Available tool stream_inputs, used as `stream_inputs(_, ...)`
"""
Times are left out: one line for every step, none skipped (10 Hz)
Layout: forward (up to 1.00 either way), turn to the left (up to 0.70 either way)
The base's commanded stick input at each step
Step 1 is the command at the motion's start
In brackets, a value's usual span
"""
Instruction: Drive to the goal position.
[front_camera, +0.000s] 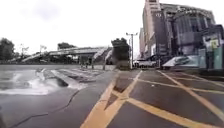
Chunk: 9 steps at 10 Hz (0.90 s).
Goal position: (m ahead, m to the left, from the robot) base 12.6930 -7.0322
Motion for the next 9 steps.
stream_inputs(0.70,0.00)
stream_inputs(0.70,0.00)
stream_inputs(0.70,0.00)
stream_inputs(0.70,0.00)
stream_inputs(0.70,0.00)
stream_inputs(0.70,0.00)
stream_inputs(0.70,0.00)
stream_inputs(0.70,0.00)
stream_inputs(0.70,0.00)
